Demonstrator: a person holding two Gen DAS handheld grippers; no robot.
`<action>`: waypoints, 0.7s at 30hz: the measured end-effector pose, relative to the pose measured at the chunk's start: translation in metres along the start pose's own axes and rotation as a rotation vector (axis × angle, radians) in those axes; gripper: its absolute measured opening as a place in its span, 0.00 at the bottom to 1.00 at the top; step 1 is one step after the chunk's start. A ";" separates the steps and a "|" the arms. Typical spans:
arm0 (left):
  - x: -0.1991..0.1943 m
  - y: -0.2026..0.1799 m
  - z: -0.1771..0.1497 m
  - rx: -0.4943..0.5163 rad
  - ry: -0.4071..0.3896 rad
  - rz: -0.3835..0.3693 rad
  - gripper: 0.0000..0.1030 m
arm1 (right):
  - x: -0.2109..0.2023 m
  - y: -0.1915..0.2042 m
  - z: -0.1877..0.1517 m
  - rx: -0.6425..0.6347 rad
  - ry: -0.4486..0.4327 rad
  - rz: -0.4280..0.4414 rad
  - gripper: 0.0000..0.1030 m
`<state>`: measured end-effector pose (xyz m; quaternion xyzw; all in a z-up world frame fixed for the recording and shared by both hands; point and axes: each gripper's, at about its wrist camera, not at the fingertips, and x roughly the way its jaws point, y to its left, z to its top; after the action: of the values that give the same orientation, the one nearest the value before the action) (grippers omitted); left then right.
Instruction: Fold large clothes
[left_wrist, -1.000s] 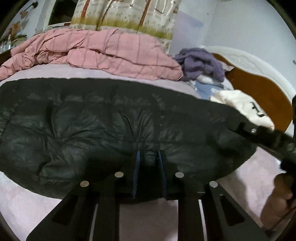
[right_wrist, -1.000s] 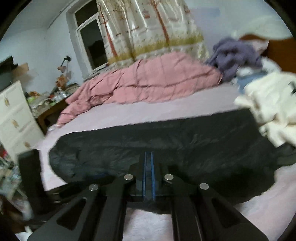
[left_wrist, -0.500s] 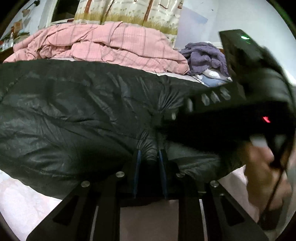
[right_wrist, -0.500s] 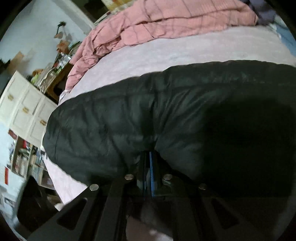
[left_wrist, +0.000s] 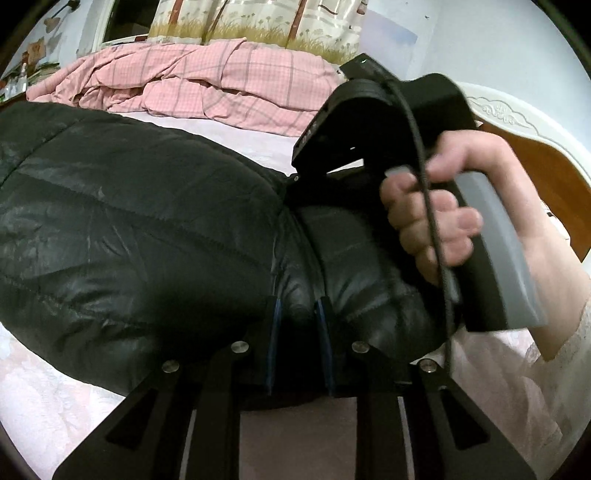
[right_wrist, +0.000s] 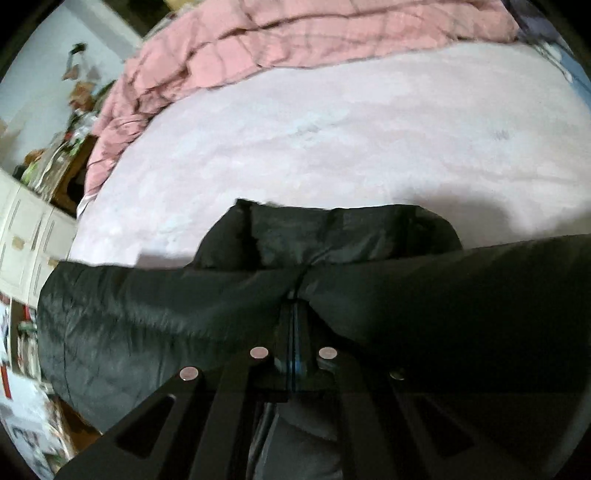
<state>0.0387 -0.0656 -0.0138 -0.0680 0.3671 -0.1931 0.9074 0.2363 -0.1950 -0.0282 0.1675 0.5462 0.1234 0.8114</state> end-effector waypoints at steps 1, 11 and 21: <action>0.000 0.000 0.001 0.000 0.001 0.000 0.20 | 0.002 -0.001 0.002 0.006 -0.004 -0.014 0.00; -0.001 -0.002 -0.001 0.022 0.004 0.006 0.20 | -0.106 -0.015 -0.044 0.011 -0.295 0.028 0.00; -0.003 -0.003 -0.001 0.026 -0.003 0.011 0.20 | -0.224 -0.077 -0.194 0.188 -0.647 -0.054 0.45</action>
<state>0.0355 -0.0670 -0.0121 -0.0544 0.3637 -0.1928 0.9097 -0.0255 -0.3247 0.0622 0.2576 0.2735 -0.0090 0.9267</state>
